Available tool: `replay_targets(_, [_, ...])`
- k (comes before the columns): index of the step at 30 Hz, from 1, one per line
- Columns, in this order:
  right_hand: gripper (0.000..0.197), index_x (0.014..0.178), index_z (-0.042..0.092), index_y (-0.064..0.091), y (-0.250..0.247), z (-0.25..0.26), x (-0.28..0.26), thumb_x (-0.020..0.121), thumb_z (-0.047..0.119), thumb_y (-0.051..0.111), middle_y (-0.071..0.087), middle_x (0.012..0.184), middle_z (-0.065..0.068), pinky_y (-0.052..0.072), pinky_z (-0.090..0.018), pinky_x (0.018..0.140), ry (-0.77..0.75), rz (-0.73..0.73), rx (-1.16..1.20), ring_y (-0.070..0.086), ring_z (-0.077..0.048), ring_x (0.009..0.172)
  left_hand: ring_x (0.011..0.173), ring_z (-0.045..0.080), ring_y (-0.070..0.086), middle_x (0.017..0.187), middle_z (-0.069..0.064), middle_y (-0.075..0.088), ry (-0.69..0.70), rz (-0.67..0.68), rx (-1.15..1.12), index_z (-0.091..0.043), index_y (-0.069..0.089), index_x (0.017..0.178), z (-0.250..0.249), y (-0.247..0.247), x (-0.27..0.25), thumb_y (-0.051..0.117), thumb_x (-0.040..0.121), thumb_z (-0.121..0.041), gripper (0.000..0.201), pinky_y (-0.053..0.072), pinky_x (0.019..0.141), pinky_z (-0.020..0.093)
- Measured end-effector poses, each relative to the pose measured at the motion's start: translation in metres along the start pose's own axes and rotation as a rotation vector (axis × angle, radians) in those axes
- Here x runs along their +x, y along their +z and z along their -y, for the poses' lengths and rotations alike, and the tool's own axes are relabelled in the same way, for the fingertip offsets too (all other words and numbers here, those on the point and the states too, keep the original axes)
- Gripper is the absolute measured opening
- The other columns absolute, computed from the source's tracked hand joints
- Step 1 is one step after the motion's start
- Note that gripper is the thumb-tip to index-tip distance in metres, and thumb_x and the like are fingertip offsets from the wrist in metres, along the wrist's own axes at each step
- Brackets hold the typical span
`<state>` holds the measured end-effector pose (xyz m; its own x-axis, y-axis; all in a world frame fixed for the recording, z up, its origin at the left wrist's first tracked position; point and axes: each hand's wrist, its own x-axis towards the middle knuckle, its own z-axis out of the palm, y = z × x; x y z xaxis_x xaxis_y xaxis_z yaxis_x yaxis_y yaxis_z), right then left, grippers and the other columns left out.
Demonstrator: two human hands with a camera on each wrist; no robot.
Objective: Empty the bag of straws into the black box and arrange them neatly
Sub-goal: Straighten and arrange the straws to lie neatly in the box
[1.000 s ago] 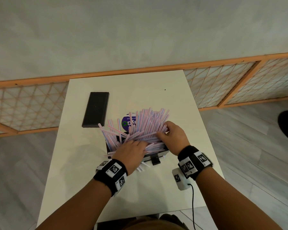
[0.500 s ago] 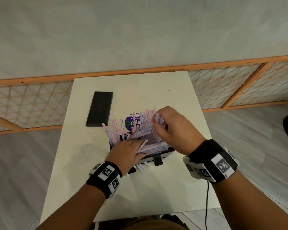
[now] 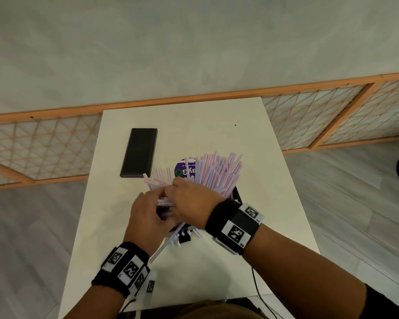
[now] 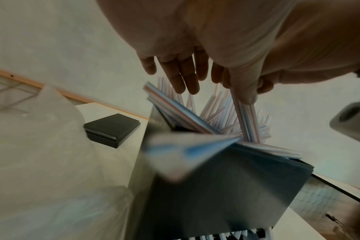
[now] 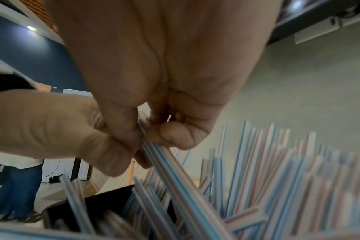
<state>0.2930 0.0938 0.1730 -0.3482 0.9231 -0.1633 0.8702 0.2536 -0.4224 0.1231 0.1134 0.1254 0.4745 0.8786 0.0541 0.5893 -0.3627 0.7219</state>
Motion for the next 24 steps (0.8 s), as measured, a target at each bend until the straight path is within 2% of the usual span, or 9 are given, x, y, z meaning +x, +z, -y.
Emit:
replay_targets(3, [0.037, 0.128, 0.010, 0.057, 0.010, 0.000, 0.005, 0.096, 0.029, 0.062, 0.051, 0.110, -0.010, 0.049, -0.036, 0.072, 0.057, 0.013, 0.080, 0.059, -0.028, 0.085, 0.100, 0.004, 0.064, 0.106, -0.026, 0.067, 0.007, -0.015, -0.057, -0.057, 0.054, 0.116, 0.005, -0.007, -0.004, 0.089, 0.069, -0.024, 0.067, 0.053, 0.089, 0.024])
replay_targets(5, [0.037, 0.126, 0.009, 0.056, 0.014, -0.002, 0.005, 0.095, 0.027, 0.063, 0.050, 0.111, -0.010, 0.053, -0.040, 0.078, 0.068, 0.006, 0.131, 0.059, -0.028, 0.087, 0.106, 0.000, 0.061, 0.110, -0.029, 0.063, -0.029, -0.023, -0.034, -0.062, 0.048, 0.120, 0.011, -0.007, -0.009, 0.090, 0.072, -0.030, 0.071, 0.048, 0.092, 0.020])
replay_targets(9, [0.025, 0.112, 0.005, 0.067, 0.015, -0.012, -0.011, 0.093, 0.022, 0.065, 0.056, 0.106, -0.011, 0.052, -0.037, 0.079, -0.009, -0.151, 0.107, 0.057, -0.026, 0.090, 0.123, 0.007, 0.050, 0.130, -0.018, 0.055, -0.121, -0.008, 0.015, -0.039, 0.047, 0.140, 0.026, -0.004, -0.018, 0.078, 0.078, -0.058, 0.072, 0.046, 0.105, 0.036])
replay_targets(12, [0.022, 0.111, 0.009, 0.067, 0.022, -0.028, -0.028, 0.092, 0.017, 0.061, 0.058, 0.106, -0.007, 0.052, -0.039, 0.084, -0.004, -0.220, 0.106, 0.058, -0.026, 0.094, 0.134, 0.010, 0.042, 0.144, -0.008, 0.048, -0.055, -0.017, 0.034, -0.030, 0.043, 0.146, 0.024, -0.004, -0.025, 0.069, 0.077, -0.070, 0.084, 0.039, 0.109, 0.030])
replay_targets(14, [0.025, 0.117, 0.013, 0.067, 0.029, -0.039, -0.034, 0.093, 0.017, 0.059, 0.060, 0.110, -0.006, 0.052, -0.041, 0.090, -0.018, -0.208, 0.080, 0.059, -0.027, 0.100, 0.139, 0.013, 0.038, 0.149, -0.002, 0.043, 0.004, -0.029, 0.090, -0.023, 0.044, 0.146, 0.019, -0.004, -0.031, 0.072, 0.071, -0.072, 0.094, 0.034, 0.112, 0.030])
replay_targets(16, [0.028, 0.120, 0.014, 0.070, 0.036, -0.048, -0.040, 0.093, 0.016, 0.062, 0.065, 0.110, -0.006, 0.051, -0.039, 0.091, -0.039, -0.204, 0.033, 0.061, -0.027, 0.098, 0.142, 0.020, 0.037, 0.148, 0.003, 0.043, 0.095, -0.028, 0.189, -0.018, 0.055, 0.133, 0.016, -0.002, -0.040, 0.078, 0.065, -0.073, 0.090, 0.033, 0.115, 0.036])
replay_targets(18, [0.027, 0.120, 0.015, 0.072, 0.041, -0.053, -0.043, 0.094, 0.016, 0.064, 0.068, 0.110, -0.005, 0.054, -0.039, 0.087, -0.029, -0.206, 0.009, 0.064, -0.028, 0.094, 0.137, 0.029, 0.043, 0.140, 0.006, 0.048, 0.188, -0.017, 0.306, -0.017, 0.063, 0.110, 0.019, 0.002, -0.050, 0.083, 0.063, -0.070, 0.074, 0.036, 0.112, 0.042])
replay_targets(20, [0.026, 0.119, 0.018, 0.072, 0.049, -0.058, -0.043, 0.095, 0.015, 0.064, 0.069, 0.111, -0.003, 0.057, -0.041, 0.085, -0.018, -0.214, -0.013, 0.066, -0.028, 0.094, 0.116, 0.031, 0.054, 0.124, 0.005, 0.054, 0.230, 0.004, 0.447, -0.019, 0.065, 0.097, 0.023, 0.008, -0.059, 0.079, 0.070, -0.066, 0.056, 0.043, 0.099, 0.043])
replay_targets(24, [0.033, 0.126, 0.027, 0.068, 0.060, -0.062, -0.035, 0.096, 0.015, 0.062, 0.067, 0.117, 0.002, 0.057, -0.044, 0.086, 0.015, -0.190, -0.071, 0.065, -0.027, 0.103, 0.082, 0.025, 0.061, 0.100, -0.003, 0.064, 0.190, 0.087, 0.592, -0.025, 0.066, 0.106, 0.029, 0.017, -0.066, 0.051, 0.091, -0.053, 0.035, 0.045, 0.071, 0.039])
